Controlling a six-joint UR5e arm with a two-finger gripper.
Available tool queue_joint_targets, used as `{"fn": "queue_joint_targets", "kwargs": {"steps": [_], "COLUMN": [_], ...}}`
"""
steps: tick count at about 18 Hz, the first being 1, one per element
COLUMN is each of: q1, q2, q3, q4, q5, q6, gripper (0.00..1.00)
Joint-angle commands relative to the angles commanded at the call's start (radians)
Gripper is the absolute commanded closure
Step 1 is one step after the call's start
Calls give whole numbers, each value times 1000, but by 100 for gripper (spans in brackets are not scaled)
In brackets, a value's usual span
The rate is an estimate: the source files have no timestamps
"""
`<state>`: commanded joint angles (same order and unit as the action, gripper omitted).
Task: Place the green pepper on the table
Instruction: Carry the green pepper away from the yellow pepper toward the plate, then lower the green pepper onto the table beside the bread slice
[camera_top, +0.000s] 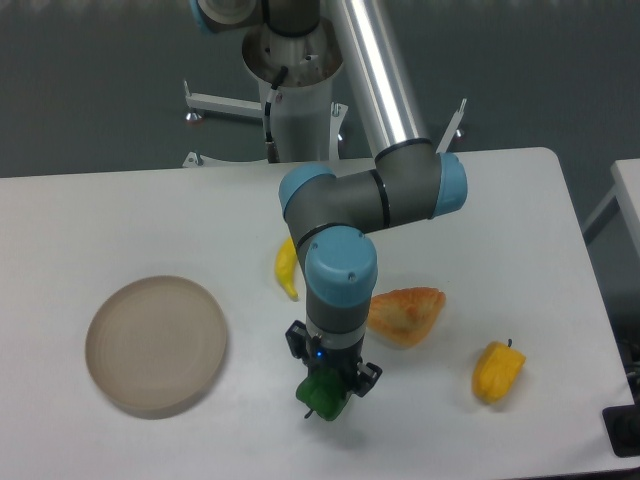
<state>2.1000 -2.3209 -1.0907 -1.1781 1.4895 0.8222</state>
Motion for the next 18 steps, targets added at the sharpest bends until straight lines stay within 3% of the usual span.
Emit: {"fn": "queue_joint_targets", "kwargs": {"steps": [18], "q1": [6], "q2": [-25], "q3": [-11], "q4": [31], "q5": [-60], "q6": [9], "gripper": [64]}}
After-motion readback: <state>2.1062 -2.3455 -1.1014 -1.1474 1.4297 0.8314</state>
